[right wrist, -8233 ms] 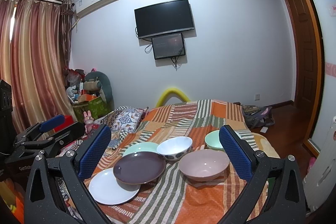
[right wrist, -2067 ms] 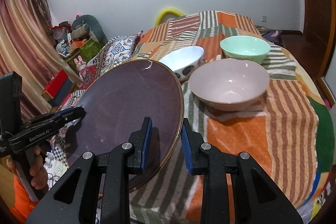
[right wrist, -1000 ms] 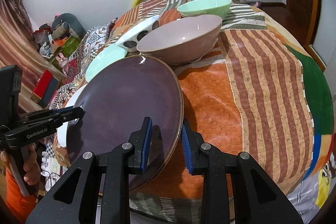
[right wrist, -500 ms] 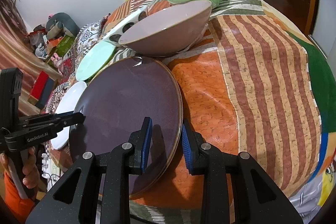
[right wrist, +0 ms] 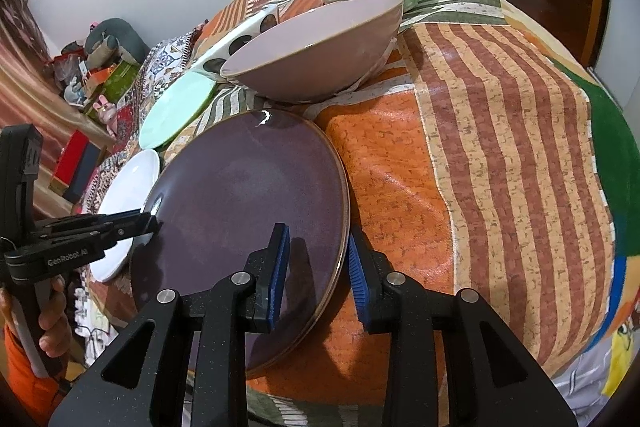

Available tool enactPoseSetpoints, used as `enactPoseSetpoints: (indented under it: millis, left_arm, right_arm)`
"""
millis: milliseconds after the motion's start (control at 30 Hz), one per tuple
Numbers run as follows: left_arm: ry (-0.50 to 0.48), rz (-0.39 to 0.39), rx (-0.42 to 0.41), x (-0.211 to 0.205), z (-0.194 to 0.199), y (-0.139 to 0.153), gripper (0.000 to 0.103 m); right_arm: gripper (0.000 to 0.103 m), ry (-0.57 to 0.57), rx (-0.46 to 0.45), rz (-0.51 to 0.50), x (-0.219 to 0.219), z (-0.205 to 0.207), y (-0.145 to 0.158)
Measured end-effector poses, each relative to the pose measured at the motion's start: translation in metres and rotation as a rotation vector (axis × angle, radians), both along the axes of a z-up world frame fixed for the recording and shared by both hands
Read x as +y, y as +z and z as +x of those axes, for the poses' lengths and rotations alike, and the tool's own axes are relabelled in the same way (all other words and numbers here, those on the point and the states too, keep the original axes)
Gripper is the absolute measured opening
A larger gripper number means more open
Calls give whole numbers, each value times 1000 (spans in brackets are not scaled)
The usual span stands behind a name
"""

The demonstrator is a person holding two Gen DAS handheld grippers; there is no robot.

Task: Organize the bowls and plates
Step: 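Lower the dark purple plate onto the bedspread and open both grippers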

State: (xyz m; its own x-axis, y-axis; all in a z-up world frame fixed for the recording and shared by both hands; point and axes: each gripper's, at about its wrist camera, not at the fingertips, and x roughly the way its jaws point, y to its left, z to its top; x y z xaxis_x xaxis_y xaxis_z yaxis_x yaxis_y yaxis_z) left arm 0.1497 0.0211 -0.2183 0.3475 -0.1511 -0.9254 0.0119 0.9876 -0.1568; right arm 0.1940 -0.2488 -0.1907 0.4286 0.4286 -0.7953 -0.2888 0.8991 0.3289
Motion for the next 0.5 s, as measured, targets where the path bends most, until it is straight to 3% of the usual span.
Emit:
enactPoseSetpoints:
  millis: [200,500]
  left_arm:
    - [32,-19,-10,12,-8,6,19]
    - [47,11,-173,19,-32,53,23]
  right_arm:
    - [40,-21,-38,-35,-4,-5,7]
    - [45,-32,-121,-43,-7,-16,33]
